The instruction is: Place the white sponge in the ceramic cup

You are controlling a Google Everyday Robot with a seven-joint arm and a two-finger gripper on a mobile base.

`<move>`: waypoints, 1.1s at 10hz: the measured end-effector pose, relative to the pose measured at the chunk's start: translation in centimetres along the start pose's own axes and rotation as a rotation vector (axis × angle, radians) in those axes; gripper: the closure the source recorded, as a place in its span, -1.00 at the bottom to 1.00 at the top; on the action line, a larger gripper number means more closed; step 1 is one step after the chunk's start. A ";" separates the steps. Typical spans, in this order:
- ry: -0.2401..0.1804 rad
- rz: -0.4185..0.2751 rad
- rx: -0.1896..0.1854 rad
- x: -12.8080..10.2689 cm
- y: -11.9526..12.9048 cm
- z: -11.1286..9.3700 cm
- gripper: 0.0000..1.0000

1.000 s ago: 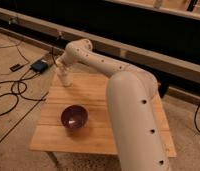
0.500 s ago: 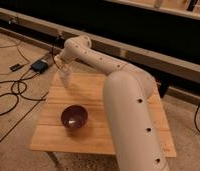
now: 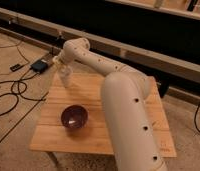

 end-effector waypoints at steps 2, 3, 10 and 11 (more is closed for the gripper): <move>-0.009 0.012 -0.005 0.7 0.0 0.3 0.98; -0.009 0.020 -0.010 1.4 0.0 0.5 0.98; -0.004 0.054 -0.055 4.7 1.8 2.0 0.20; -0.003 0.056 -0.057 4.9 1.8 2.1 0.03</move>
